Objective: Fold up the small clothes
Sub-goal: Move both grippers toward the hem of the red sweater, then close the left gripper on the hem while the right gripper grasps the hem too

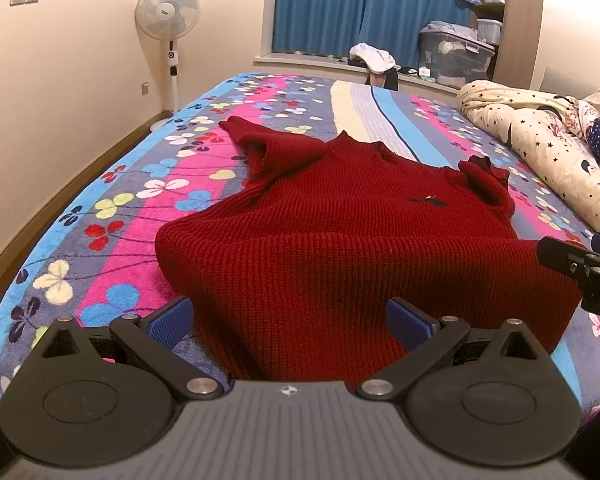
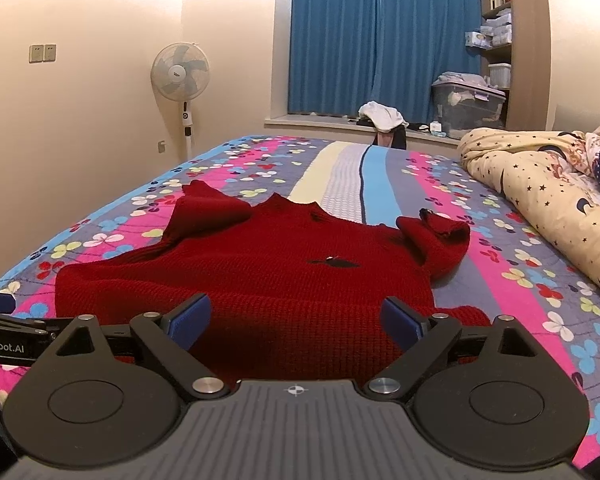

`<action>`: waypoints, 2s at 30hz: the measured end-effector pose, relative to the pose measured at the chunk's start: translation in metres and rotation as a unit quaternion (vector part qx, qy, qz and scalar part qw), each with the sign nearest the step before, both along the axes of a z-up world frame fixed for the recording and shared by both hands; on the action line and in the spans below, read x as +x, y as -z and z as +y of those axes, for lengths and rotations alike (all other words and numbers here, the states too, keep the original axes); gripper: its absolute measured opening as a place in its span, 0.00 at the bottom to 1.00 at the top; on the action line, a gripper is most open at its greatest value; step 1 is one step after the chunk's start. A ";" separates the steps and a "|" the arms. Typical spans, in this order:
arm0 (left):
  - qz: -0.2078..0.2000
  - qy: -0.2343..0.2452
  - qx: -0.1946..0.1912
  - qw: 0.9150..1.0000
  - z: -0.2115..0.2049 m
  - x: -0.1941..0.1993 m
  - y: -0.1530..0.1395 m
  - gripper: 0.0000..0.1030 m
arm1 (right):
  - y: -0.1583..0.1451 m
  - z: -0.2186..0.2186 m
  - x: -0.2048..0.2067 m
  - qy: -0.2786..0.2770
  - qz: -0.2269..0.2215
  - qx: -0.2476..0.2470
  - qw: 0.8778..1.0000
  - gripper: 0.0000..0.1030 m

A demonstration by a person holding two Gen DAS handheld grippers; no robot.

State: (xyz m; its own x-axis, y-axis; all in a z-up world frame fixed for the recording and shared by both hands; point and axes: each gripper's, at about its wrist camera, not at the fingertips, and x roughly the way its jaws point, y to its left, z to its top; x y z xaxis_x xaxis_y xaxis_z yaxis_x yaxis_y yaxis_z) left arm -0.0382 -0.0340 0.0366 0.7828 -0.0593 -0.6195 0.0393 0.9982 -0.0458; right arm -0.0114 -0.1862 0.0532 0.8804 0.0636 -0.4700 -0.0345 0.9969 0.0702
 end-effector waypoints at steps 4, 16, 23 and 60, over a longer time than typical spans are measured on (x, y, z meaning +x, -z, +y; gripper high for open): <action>-0.001 0.000 0.000 1.000 0.001 0.003 0.002 0.99 | -0.001 0.000 0.000 0.003 0.000 -0.001 1.000 0.89; -0.002 0.001 0.001 1.000 0.003 0.009 0.005 0.99 | -0.001 0.001 -0.002 0.005 0.000 -0.005 1.000 0.87; -0.001 0.001 0.001 1.000 0.003 0.011 0.006 0.99 | -0.002 0.002 -0.002 0.003 0.000 -0.006 1.000 0.87; 0.177 0.238 0.032 0.954 0.126 0.181 0.076 0.74 | 0.072 -0.137 0.072 -0.153 0.194 -0.025 0.969 0.67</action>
